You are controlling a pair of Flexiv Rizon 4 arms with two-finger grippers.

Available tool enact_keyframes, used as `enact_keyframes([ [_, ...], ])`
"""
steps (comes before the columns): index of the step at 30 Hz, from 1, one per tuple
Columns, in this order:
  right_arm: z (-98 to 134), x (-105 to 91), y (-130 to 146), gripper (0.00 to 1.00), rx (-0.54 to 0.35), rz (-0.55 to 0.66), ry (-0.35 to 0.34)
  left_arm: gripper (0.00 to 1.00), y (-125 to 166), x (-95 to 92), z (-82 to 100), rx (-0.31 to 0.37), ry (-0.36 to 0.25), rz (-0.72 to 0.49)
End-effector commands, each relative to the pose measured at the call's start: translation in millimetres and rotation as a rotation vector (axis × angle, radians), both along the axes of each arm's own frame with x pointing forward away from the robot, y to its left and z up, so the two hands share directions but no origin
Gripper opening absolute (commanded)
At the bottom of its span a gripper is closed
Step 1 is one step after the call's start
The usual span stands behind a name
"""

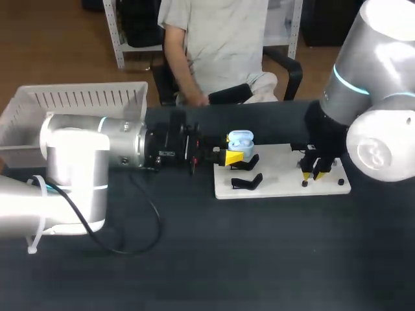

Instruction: Pick up each earbud case from the left stands, insert the matching earbuds, close the lid, and place the case in the box.

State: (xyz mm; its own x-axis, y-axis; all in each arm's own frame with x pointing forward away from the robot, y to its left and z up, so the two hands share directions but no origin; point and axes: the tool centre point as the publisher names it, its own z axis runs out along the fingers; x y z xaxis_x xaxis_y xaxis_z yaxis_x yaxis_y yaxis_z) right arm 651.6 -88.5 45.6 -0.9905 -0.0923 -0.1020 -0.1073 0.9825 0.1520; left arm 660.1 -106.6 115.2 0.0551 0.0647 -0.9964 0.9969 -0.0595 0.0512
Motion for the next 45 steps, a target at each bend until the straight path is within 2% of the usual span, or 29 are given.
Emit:
enact_keyframes([
  [1,18,-14.5,-2,0.0,-0.015,-0.006,-0.026,0.0,-1,0.1,0.2,0.002,0.0,0.001],
  [9,63,-25.1,0,0.0,-0.029,-0.004,-0.054,0.0,-1,0.1,0.2,0.002,0.0,0.001],
  [18,124,-38.5,20,0.0,-0.045,0.049,-0.005,0.0,-1,0.1,0.2,0.002,0.0,0.001],
  [22,143,-42.5,36,0.0,-0.065,0.08,0.01,0.0,-1,0.1,0.2,0.002,0.0,0.001],
  [32,157,-39.8,80,0.0,-0.116,0.126,0.02,0.0,-1,0.1,0.2,0.002,0.0,0.001],
  [45,157,-39.8,80,0.0,-0.116,0.126,0.02,0.0,-1,0.1,0.2,0.002,0.0,0.001],
])
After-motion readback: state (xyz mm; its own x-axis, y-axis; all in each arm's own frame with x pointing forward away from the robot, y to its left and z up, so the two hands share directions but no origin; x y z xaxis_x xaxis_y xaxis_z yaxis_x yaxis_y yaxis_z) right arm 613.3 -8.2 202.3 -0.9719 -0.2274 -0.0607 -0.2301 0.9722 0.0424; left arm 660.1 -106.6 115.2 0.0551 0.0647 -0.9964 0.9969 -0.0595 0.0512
